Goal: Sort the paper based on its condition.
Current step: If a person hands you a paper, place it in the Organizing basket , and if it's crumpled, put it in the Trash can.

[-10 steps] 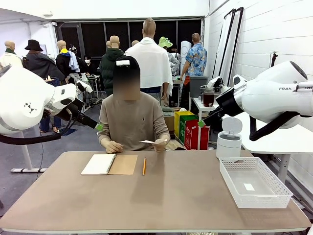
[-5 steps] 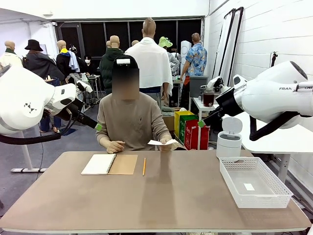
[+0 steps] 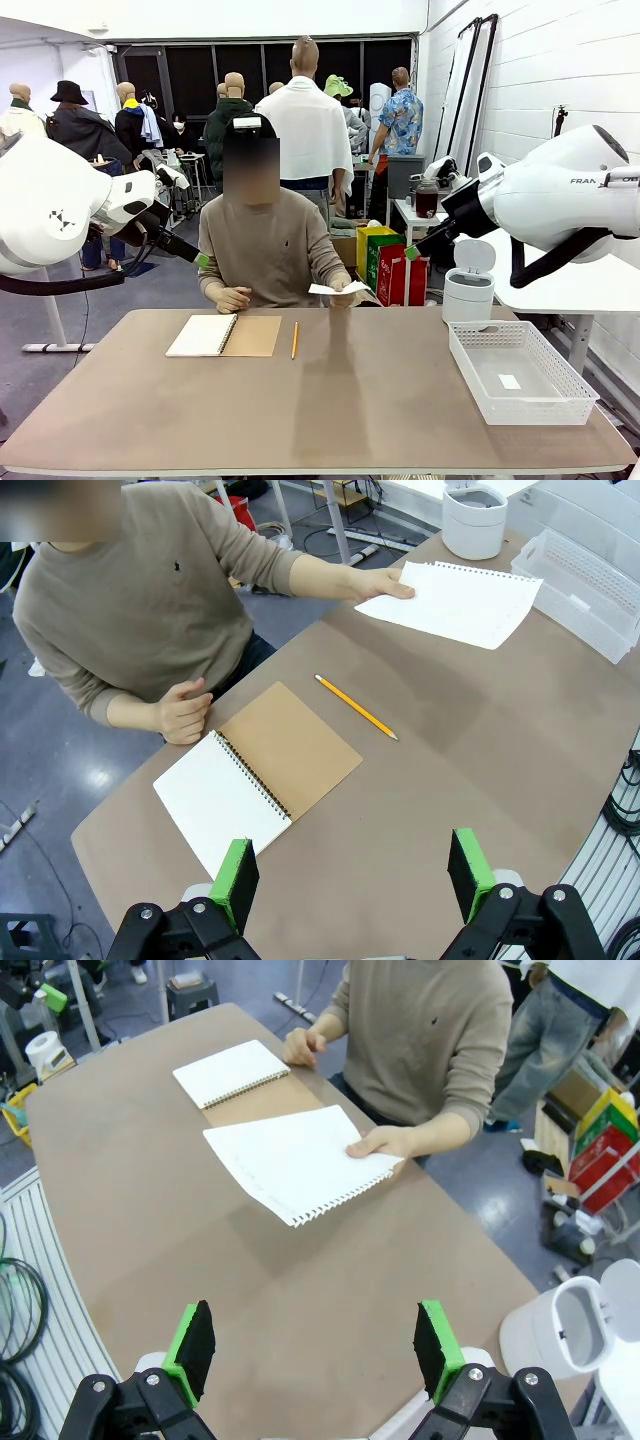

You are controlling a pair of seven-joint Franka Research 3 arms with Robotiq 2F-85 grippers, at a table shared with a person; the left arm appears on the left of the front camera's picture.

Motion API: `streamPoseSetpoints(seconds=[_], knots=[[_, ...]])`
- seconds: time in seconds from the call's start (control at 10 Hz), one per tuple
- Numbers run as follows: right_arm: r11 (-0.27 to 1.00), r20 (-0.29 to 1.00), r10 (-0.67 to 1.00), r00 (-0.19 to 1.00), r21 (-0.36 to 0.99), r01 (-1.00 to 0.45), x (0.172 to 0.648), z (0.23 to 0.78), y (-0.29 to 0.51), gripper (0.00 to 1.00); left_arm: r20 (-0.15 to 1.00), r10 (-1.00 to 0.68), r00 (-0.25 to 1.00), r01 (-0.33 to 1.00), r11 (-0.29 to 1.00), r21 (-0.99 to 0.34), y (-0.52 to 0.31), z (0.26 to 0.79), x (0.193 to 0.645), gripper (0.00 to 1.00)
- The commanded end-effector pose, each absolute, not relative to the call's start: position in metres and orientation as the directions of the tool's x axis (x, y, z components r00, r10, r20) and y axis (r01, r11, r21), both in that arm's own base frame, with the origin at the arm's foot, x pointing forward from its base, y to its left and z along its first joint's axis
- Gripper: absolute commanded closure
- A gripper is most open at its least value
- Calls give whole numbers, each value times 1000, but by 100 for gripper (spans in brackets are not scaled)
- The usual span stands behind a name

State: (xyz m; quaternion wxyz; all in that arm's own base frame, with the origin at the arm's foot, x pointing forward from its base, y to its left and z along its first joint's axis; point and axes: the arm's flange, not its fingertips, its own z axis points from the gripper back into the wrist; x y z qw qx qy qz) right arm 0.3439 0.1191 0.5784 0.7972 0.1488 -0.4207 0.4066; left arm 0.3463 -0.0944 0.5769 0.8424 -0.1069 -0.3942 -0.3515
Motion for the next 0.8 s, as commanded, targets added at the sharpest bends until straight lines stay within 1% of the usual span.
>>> streamPoseSetpoints(seconds=[0.0, 0.2, 0.3, 0.5, 0.7], knots=[[702, 769, 449, 455, 11, -712, 355, 583, 121, 0, 739, -513, 437, 687, 720, 94, -94, 577, 345, 0], [785, 726, 320, 609, 157, -599, 359, 579, 115, 0, 739, -513, 437, 687, 720, 94, -94, 577, 345, 0], [806, 689, 274, 671, 216, -551, 362, 573, 112, 0, 739, -513, 437, 687, 720, 94, -94, 577, 345, 0], [791, 594, 178, 785, 388, -473, 371, 551, 103, 0, 739, -513, 437, 687, 720, 94, -94, 577, 345, 0], [777, 531, 127, 838, 471, -417, 379, 531, 97, 0, 739, -513, 437, 687, 720, 94, -94, 577, 345, 0]])
